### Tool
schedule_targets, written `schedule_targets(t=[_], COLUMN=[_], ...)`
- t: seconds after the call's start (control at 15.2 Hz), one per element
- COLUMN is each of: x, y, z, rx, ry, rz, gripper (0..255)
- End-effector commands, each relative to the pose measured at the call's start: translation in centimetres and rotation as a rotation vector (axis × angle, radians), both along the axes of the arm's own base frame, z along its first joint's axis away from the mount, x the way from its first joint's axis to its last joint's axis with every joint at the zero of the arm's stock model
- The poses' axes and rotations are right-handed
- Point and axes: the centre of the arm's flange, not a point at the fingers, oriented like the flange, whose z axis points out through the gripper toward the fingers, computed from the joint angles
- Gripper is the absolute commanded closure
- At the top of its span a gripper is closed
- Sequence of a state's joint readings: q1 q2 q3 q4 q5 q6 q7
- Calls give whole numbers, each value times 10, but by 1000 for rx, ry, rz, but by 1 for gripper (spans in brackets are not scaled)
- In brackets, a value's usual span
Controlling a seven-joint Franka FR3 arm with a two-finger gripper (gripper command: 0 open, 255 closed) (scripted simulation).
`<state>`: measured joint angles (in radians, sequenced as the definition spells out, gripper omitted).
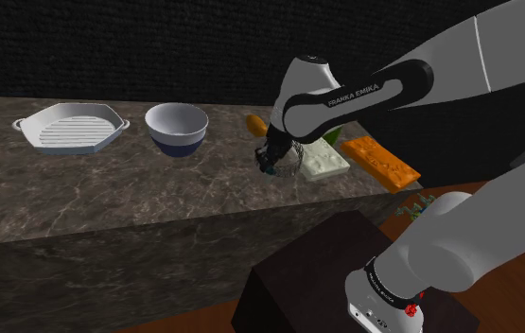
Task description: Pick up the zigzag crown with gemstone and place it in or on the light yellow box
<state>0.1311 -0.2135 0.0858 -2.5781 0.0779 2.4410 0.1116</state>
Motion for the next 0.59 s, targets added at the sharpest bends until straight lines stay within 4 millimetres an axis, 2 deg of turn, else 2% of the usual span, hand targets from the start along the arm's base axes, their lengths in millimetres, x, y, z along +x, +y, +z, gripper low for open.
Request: schedule_targets(t=[0.0, 0.53], x=[0, 0], y=[1, 1], z=[12, 54], rx=[0, 0], ry=[0, 0], rz=[0, 0], gripper=[255, 255])
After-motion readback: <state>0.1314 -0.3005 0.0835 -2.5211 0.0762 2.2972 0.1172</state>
